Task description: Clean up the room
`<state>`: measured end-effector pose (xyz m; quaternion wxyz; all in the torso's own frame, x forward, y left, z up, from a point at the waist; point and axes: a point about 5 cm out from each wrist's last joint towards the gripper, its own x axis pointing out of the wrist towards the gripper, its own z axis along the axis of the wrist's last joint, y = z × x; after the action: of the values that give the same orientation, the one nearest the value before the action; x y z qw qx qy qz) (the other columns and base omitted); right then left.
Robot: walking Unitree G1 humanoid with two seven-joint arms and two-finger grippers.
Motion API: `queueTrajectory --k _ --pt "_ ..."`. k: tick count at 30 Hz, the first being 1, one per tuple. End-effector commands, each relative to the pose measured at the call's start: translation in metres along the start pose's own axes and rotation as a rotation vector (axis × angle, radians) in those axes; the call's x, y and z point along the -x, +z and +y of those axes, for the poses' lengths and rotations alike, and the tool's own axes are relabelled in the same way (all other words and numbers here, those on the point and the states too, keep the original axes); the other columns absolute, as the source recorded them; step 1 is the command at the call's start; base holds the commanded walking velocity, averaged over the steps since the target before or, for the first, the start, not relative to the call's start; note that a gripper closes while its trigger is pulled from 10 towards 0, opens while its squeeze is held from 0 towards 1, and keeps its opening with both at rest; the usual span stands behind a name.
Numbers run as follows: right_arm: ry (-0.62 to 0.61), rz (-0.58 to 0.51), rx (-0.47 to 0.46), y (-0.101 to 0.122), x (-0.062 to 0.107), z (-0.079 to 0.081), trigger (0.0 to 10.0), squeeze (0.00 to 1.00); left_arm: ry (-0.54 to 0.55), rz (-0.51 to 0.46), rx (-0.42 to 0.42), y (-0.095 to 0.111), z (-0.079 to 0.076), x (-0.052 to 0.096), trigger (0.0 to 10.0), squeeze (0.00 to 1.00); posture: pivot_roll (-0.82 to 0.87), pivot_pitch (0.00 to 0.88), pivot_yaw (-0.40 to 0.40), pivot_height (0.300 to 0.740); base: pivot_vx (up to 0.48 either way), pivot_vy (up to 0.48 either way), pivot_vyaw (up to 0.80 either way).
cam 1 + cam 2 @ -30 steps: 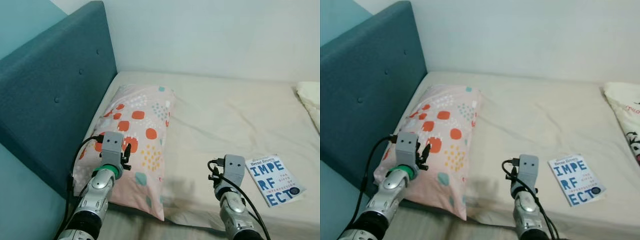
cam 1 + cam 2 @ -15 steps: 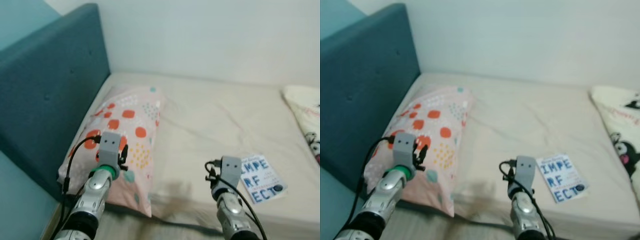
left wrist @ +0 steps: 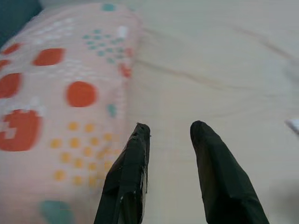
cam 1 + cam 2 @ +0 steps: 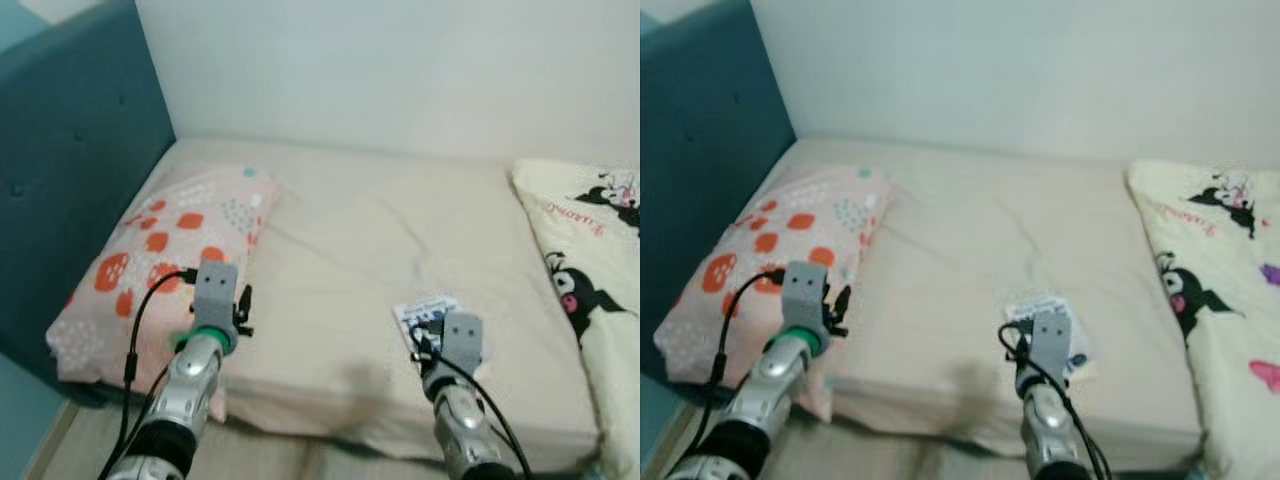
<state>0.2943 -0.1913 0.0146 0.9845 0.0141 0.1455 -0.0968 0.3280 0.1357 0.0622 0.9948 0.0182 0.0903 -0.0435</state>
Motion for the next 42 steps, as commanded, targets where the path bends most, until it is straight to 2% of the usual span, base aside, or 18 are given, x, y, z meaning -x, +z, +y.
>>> queueTrajectory --k 1,6,8,13,20,32,42 --pt "-0.010 0.019 -0.006 -0.005 0.002 -0.003 10.0 0.00 0.002 0.019 0.006 -0.006 0.000 0.002 10.0 0.00 0.00 0.000 0.102 0.740 0.000 -0.480 0.00" --pt "-0.009 0.019 -0.004 -0.004 0.001 -0.003 10.0 0.00 0.012 0.020 0.016 -0.006 0.001 0.002 10.0 0.00 0.00 0.000 0.100 0.740 0.000 -0.480 0.00" --pt "-0.009 0.018 -0.004 -0.004 0.001 -0.003 10.0 0.00 0.044 0.043 0.070 -0.006 0.004 0.001 10.0 0.00 0.00 0.000 0.099 0.740 0.000 0.000 0.00" --pt "-0.006 0.016 -0.003 -0.003 0.001 -0.002 10.0 0.00 0.046 0.041 0.070 -0.006 0.006 0.001 10.0 0.00 0.00 0.000 0.097 0.740 0.000 0.384 0.00" --pt "-0.005 0.016 -0.003 -0.003 0.001 -0.002 10.0 0.00 0.039 0.030 0.054 -0.005 0.006 0.001 10.0 0.00 0.00 0.000 0.093 0.740 0.000 0.480 0.00" --pt "0.026 0.016 -0.019 0.001 -0.002 0.006 10.0 0.00 0.049 0.043 -0.047 -0.003 0.015 -0.002 10.0 0.00 0.00 0.000 0.110 0.740 0.000 0.000 0.00" --pt "0.054 0.010 -0.019 0.003 -0.003 0.017 10.0 0.00 0.046 0.043 -0.053 -0.002 0.015 -0.003 10.0 0.00 0.01 0.000 0.119 0.740 0.000 0.000 0.00"
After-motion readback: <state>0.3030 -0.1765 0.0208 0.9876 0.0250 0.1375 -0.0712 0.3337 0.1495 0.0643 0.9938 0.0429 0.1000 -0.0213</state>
